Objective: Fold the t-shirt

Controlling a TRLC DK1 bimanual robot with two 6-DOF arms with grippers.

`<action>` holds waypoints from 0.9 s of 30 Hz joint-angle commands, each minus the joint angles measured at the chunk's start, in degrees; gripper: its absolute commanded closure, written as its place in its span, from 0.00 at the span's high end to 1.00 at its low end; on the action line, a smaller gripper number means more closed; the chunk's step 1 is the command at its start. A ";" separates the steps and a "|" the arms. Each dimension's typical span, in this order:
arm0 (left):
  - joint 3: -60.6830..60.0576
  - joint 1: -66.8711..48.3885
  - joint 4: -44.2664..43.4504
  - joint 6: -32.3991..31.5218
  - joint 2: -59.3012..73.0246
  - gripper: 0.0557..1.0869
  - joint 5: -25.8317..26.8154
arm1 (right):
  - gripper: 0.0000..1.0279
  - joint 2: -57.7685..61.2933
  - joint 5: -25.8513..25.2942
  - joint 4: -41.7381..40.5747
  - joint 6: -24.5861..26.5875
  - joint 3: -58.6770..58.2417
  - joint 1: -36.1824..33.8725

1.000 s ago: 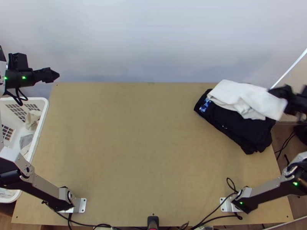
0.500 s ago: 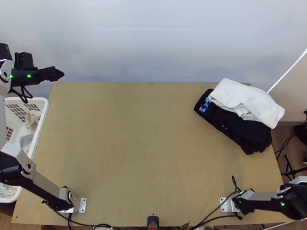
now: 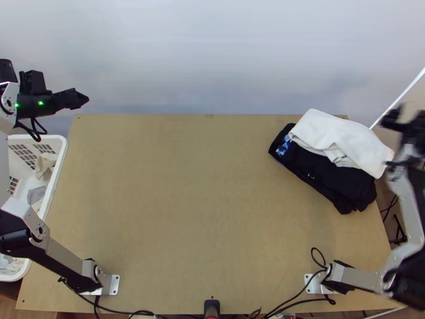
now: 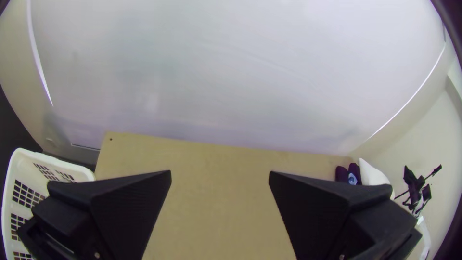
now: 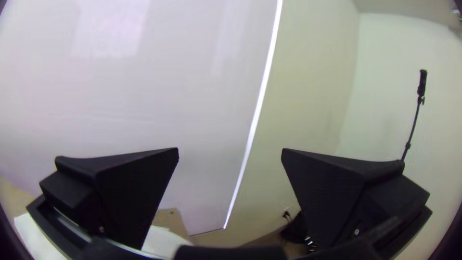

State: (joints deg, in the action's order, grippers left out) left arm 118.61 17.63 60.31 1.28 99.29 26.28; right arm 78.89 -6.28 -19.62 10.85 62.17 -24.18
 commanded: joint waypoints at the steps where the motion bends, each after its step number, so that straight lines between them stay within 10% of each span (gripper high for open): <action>1: 1.10 0.04 -0.28 -0.31 -0.50 0.96 -1.06 | 0.96 9.53 -8.22 -12.64 -5.75 -10.32 11.53; 18: 1.98 -0.84 1.56 -0.58 -1.20 0.96 -2.55 | 0.96 14.71 -13.23 -26.17 -11.56 -31.41 17.86; 27: 1.28 -1.37 1.65 -1.37 -2.43 0.96 -2.55 | 0.96 -5.06 -13.93 -21.69 -0.22 -22.88 18.30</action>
State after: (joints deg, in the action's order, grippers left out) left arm 120.29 16.75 61.98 0.43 97.62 23.73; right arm 85.32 -19.16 -42.85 4.08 33.76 -6.52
